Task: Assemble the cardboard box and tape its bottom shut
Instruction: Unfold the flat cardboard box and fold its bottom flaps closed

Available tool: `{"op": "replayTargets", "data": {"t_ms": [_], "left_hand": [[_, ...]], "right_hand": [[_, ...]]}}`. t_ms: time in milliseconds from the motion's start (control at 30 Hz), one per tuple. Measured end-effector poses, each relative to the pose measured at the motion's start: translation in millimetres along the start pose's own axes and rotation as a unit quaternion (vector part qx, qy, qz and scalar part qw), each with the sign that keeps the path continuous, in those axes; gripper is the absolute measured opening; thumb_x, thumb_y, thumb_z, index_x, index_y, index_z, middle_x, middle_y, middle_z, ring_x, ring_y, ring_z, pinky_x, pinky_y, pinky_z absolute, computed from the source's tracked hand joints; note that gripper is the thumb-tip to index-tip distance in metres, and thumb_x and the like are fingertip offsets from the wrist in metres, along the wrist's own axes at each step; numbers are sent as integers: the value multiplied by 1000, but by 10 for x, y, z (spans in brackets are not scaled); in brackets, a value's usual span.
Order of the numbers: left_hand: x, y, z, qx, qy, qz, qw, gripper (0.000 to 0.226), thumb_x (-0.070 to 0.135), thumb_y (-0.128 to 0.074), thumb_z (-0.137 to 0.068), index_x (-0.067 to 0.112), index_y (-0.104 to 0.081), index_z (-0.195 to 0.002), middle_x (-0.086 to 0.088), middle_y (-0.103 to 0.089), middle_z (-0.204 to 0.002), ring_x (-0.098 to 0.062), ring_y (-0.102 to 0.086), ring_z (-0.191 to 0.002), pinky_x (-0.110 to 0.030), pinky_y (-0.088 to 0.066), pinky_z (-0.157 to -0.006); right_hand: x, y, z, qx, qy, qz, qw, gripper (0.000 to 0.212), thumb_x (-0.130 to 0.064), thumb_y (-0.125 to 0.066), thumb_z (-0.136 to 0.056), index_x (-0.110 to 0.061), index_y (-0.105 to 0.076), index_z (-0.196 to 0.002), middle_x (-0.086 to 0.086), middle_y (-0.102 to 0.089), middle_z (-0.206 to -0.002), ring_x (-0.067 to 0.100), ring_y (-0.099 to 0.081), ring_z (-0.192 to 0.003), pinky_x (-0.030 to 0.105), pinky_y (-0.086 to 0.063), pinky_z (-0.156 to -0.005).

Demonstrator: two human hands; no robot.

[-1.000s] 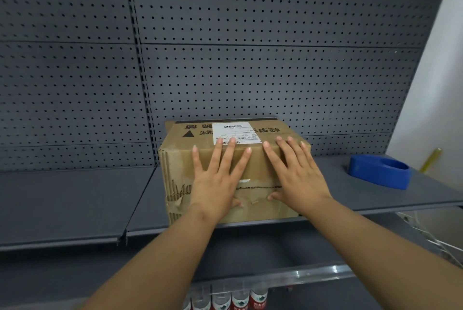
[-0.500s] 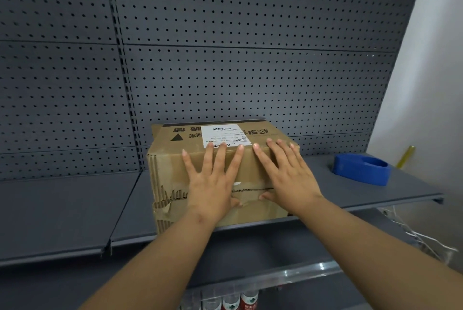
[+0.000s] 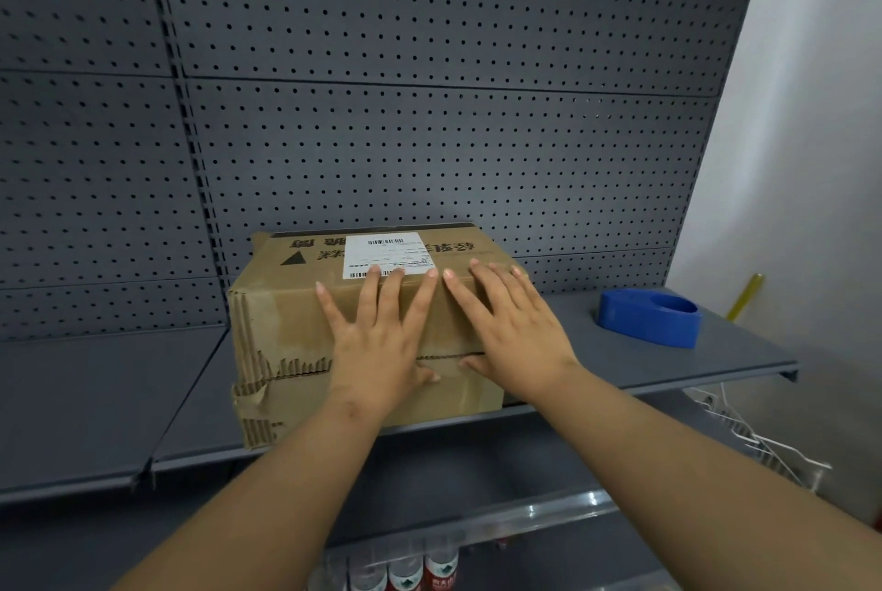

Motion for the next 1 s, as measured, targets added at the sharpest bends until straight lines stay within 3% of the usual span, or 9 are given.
{"op": "replayTargets", "data": {"t_ms": [67,133,267,333,433,800,1000], "left_hand": [[47,7,-12,-4,2,-1,1000,126,70,-63,-64,32,36,-132,-11,-6,-152,-30,-1,-143,-71,16,-91],[85,11,-19,-11,7,-3,1000,125,69,-63,-65,32,36,-132,-12,-4,-152,-30,0,-143,-71,16,-90],[154,51,-25,-26,14,-6,1000,122,68,-62,-65,32,26,-141,-11,-3,-152,-29,0,-143,-70,17,-91],[171,58,-40,-30,16,-7,999,120,69,-62,-65,33,22,-143,-11,-3,-152,-29,-1,-143,-70,17,-92],[203,53,-54,-35,21,-8,999,121,69,-63,-64,33,22,-143,-11,-3,-151,-29,0,-142,-69,16,-93],[499,59,-160,-19,24,18,999,118,67,-62,-67,33,25,-139,-9,-6,-150,-30,-5,-141,-72,12,-96],[635,50,-218,-11,19,4,1000,116,73,-55,-68,40,39,-128,-9,3,-152,-32,0,-142,-73,15,-94]], "right_hand": [[53,8,11,0,4,-1,1000,115,-54,-81,-48,-18,-25,-143,15,-50,-135,30,-50,-124,42,-26,-109],[111,12,28,-8,-3,1,1000,115,-54,-81,-49,-20,-23,-143,16,-49,-135,33,-47,-125,43,-24,-109],[223,-7,40,-52,-13,-23,998,105,-53,-70,-69,-41,6,-141,15,-26,-149,43,-14,-140,55,-7,-114],[264,0,38,-68,-14,-64,996,101,-50,-66,-74,-46,12,-138,13,-20,-151,40,-9,-141,52,-16,-114],[313,24,42,-73,-9,-94,993,99,-48,-66,-76,-45,8,-142,11,-19,-149,35,-11,-139,46,-31,-109],[597,19,122,-66,-15,-80,995,96,-46,-65,-78,-40,3,-145,12,-23,-146,31,-18,-136,41,-37,-104],[729,-7,148,-71,-8,-83,994,96,-43,-66,-78,-39,2,-145,13,-24,-146,31,-20,-135,40,-36,-105]]}}
Point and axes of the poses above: each hand's wrist, its own z-axis away from the middle knuckle, its own y-axis out of the back of the hand, x = y × z, the point moved 5 cm from there along -z, towards the middle knuckle
